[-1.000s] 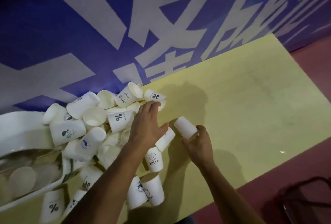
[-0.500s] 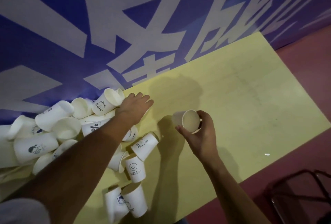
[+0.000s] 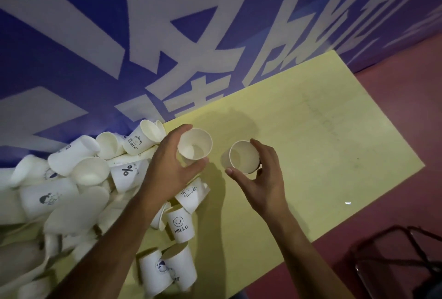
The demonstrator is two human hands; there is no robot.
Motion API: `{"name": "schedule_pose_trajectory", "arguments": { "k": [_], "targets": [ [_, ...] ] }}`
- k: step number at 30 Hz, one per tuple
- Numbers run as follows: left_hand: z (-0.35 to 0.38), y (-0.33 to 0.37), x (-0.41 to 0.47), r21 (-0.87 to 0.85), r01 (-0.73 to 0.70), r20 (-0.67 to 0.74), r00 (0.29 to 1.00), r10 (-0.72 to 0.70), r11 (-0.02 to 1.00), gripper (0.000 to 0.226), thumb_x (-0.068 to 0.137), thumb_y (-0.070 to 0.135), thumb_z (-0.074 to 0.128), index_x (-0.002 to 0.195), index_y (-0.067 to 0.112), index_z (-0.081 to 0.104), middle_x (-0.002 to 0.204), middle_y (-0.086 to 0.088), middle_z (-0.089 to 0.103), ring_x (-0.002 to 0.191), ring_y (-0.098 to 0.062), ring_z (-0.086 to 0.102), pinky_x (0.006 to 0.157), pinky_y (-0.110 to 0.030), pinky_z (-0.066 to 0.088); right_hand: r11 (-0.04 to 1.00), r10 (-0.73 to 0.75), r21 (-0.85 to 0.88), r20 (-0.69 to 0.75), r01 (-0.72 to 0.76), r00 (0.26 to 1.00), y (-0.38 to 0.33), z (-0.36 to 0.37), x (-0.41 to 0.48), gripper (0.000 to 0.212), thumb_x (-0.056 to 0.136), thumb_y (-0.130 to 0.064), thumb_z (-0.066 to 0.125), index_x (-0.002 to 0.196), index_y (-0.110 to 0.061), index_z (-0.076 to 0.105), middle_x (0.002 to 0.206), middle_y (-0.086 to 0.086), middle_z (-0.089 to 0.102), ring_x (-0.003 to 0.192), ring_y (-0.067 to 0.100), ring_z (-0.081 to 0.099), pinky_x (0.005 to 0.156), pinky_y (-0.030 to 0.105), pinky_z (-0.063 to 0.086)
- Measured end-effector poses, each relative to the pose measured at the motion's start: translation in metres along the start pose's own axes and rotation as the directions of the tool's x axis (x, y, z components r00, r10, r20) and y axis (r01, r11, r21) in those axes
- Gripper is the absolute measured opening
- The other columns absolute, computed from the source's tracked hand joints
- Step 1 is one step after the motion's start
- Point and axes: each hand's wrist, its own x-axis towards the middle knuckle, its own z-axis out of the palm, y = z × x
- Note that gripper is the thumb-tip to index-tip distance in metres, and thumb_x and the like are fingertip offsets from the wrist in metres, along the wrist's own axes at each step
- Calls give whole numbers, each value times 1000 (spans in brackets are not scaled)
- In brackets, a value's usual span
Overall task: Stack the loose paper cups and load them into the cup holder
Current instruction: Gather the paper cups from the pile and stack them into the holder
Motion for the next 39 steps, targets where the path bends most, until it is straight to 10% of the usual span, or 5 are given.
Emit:
{"name": "schedule_pose_trajectory", "arguments": {
  "k": [10,16,24,39],
  "targets": [
    [-81,-27,-109,-288,26,-265,958,-106,957,79,64,45,91,133,35,54,132,19,62,126,-5,56,98,-25,46,988,-146,-25,98,149,984,-85,48,-39,82,67,-42,95,137,-26,56,130,-21,57,107,4,58,77,10,45],
    [-143,-60,-172,-320,9,-361,923,-131,947,75,67,34,90,132,30,54,126,30,60,118,8,55,86,-2,42,975,-218,7,197,221,956,-135,107,-91,76,68,-48,92,133,-29,58,126,-23,59,107,1,59,78,9,45],
    [-228,-127,-273,-302,29,-419,894,-160,953,72,73,32,90,135,32,55,130,21,63,122,-5,59,91,-11,47,947,-320,122,298,297,899,-199,211,-180,68,78,-42,86,137,-25,57,130,-16,60,113,11,60,80,23,51],
    [-292,-212,-364,-316,125,-532,797,-285,941,73,72,37,89,136,32,55,135,20,59,126,-7,56,99,-25,46,918,-369,34,437,395,820,-230,336,-235,70,79,-38,89,138,-23,56,124,-13,60,111,-5,55,84,9,45]
  ]
}}
